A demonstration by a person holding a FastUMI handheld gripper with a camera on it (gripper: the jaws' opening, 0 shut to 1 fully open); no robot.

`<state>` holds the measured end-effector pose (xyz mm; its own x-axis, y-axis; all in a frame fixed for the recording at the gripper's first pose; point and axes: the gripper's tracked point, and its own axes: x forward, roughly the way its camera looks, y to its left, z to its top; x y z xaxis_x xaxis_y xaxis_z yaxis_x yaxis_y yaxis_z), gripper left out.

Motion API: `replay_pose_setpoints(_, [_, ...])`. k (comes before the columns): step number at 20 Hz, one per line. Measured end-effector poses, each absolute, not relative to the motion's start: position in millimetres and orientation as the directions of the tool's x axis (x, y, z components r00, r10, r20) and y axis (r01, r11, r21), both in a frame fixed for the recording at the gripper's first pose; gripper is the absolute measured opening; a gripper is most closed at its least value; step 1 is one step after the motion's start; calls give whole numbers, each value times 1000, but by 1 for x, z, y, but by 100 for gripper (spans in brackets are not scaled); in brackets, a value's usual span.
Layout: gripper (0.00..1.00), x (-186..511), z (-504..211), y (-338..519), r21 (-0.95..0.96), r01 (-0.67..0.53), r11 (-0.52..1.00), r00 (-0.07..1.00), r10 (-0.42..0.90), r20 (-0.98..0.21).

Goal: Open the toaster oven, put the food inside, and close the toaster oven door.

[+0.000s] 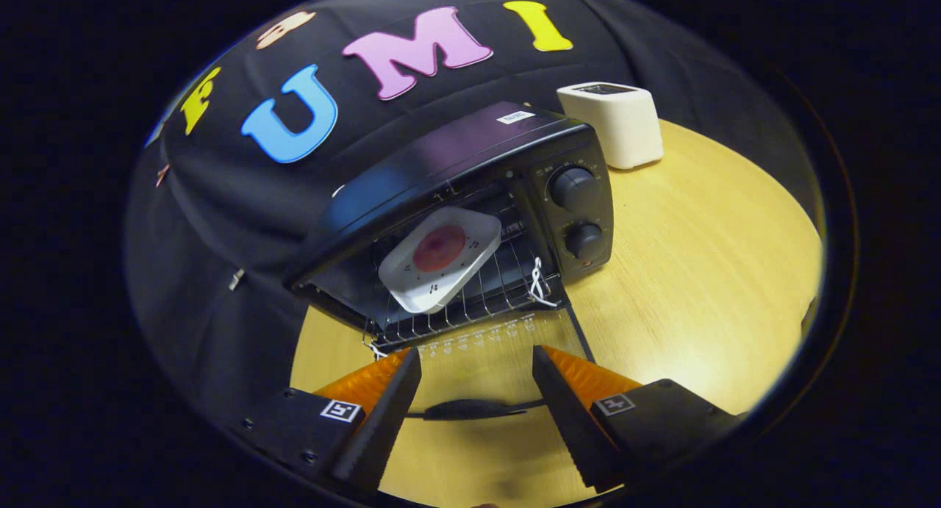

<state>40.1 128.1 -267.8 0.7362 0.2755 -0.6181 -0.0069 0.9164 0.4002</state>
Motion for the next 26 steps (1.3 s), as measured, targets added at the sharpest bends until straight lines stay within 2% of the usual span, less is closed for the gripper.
replay_pose_setpoints(6, [99,-6,-291,128,166,-194,967,707,255,-660])
replay_pose_setpoints(13, [99,-43,-338,138,37,-252,967,639,195,-744])
replay_pose_setpoints(16, [99,-40,-348,147,16,-259,966,632,182,-753])
replay_pose_setpoints(21, [99,-35,-372,155,17,-207,978,601,141,-786])
replay_pose_setpoints(26, [100,-21,-373,161,7,-165,986,622,109,-775])
